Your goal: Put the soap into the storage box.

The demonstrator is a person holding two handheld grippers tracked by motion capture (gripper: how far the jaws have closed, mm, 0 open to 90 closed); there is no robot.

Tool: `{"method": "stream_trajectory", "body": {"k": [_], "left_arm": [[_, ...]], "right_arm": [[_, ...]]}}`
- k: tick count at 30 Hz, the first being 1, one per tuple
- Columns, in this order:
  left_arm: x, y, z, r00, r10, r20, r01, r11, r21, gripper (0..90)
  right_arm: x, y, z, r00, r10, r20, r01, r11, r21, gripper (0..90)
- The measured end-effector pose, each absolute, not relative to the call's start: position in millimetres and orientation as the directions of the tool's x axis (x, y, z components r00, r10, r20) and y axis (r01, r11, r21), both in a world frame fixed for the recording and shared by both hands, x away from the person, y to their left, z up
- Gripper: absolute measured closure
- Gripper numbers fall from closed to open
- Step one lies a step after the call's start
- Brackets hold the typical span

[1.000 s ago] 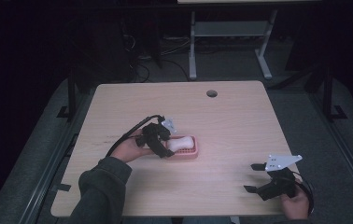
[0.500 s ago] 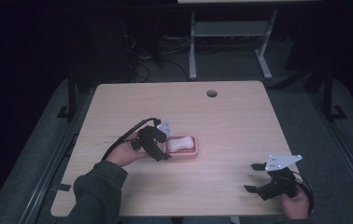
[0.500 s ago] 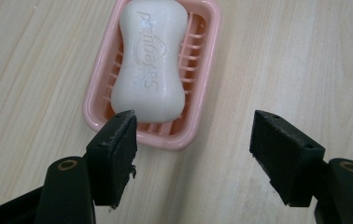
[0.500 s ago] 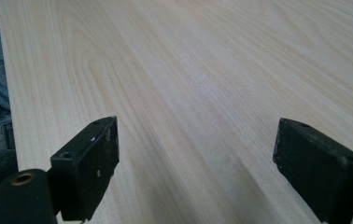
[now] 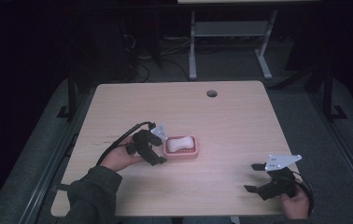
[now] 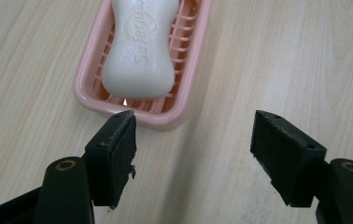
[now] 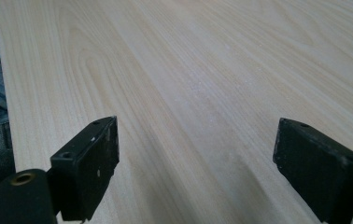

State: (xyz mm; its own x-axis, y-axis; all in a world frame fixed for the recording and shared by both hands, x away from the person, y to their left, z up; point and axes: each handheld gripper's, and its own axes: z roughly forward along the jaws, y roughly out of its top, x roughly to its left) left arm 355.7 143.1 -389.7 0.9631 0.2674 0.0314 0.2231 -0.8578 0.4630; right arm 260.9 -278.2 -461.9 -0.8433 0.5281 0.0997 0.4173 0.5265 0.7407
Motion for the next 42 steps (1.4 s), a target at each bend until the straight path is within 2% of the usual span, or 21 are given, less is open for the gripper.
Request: {"method": "stream_trajectory", "body": {"k": [42], "left_arm": [[326.7, 178.1, -405.9, 0.95, 0.309, 0.034, 0.259, -0.848, 0.463, 29.0]], "right_arm": [[261.1, -276.1, -462.9, -0.844, 0.528, 0.096, 0.42, 0.538, 0.731, 14.1]]}}
